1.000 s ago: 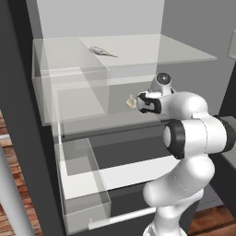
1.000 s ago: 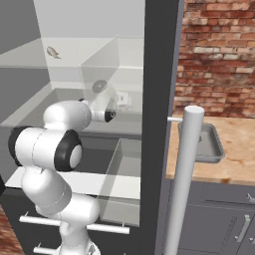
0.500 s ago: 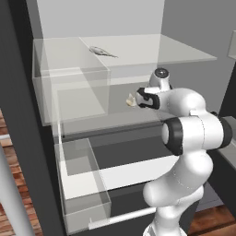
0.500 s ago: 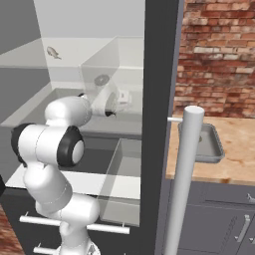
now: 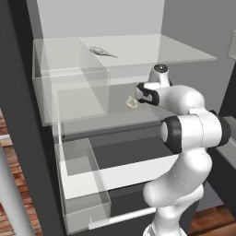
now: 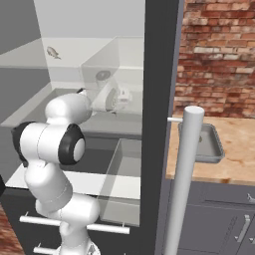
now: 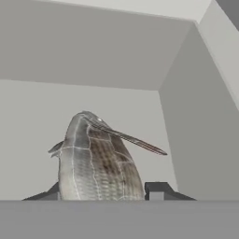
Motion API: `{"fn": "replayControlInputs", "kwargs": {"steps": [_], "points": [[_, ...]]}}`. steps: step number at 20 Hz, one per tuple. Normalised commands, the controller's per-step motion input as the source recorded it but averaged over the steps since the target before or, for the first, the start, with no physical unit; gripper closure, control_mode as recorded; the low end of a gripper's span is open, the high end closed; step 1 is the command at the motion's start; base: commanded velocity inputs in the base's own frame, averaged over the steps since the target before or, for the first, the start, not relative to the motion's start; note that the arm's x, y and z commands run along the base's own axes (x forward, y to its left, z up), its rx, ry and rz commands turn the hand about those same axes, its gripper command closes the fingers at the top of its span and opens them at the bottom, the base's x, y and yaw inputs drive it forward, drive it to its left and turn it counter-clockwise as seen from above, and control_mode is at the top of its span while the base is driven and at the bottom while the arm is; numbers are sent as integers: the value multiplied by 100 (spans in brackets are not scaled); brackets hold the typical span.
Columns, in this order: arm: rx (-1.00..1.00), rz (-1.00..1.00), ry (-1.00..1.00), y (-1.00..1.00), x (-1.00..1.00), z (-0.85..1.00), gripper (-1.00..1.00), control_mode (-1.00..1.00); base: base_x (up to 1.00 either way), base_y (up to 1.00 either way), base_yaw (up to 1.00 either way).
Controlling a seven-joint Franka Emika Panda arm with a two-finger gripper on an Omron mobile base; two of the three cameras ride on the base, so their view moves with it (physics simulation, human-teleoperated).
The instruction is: Place one garlic and one fish in each tupperware on the nearby counter, to pack two identical lunches.
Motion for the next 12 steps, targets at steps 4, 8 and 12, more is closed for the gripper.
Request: {"fn": "replayControlInputs", "kwargs": {"steps": [4, 8, 12], "points": [[0, 0, -9, 0, -51, -22, 100, -100, 0, 0, 0], [0, 0, -9, 0, -78, -1, 100, -100, 0, 0, 0], [0, 0, -7, 0, -100, 10, 100, -100, 0, 0, 0]]}}
